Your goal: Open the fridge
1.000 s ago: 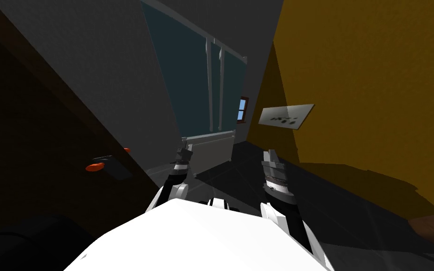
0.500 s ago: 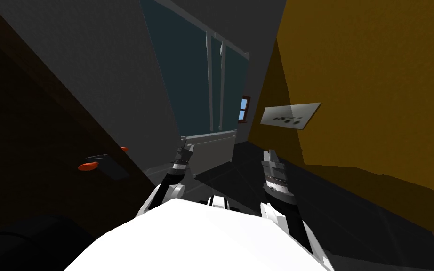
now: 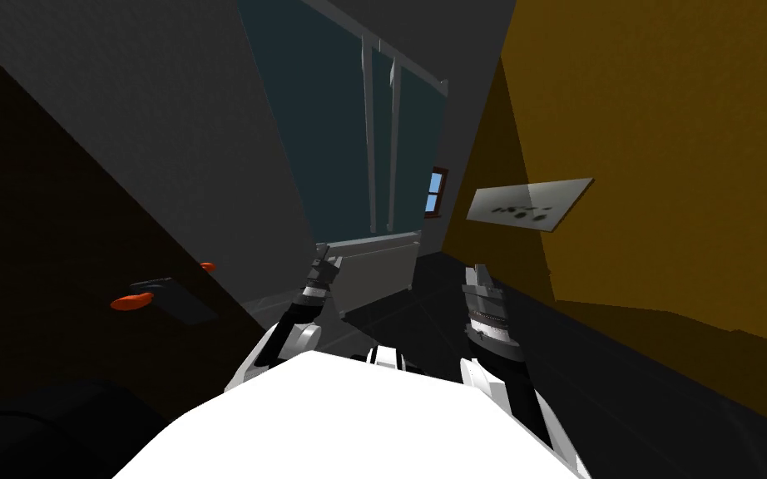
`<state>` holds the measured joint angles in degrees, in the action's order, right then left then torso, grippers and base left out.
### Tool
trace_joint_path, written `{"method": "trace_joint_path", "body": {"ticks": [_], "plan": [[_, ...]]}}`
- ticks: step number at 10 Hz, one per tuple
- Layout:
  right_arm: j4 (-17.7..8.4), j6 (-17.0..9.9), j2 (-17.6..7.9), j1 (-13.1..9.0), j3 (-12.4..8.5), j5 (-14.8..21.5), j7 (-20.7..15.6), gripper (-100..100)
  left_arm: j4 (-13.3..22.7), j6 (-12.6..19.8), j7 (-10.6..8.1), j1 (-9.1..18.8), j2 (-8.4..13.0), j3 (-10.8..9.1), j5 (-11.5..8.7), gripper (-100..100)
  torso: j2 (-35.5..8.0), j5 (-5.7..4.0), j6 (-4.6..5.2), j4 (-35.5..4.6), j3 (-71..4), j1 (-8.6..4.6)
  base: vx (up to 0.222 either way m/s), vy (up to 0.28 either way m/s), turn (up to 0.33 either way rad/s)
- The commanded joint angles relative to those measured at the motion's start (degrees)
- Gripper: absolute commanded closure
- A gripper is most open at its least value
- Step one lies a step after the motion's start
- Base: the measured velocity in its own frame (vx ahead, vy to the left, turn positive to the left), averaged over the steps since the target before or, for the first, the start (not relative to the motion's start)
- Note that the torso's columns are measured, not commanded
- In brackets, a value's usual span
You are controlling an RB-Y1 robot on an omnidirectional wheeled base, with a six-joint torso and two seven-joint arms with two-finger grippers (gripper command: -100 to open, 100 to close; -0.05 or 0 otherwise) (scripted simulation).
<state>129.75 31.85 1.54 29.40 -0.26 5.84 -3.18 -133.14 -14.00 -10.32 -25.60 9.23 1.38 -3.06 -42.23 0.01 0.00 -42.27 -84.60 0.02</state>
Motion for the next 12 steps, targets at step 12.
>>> {"method": "trace_joint_path", "body": {"ticks": [12], "plan": [[0.00, 0.00, 0.00, -0.01, 0.00, 0.00, 0.00, 0, -3.90, 20.82, -7.64, 1.01, 0.60, -4.67, -12.81, -100, -0.12, 0.06, 0.00, -0.04, 0.08, 0.21, 0.153, -0.061, 0.084]]}}
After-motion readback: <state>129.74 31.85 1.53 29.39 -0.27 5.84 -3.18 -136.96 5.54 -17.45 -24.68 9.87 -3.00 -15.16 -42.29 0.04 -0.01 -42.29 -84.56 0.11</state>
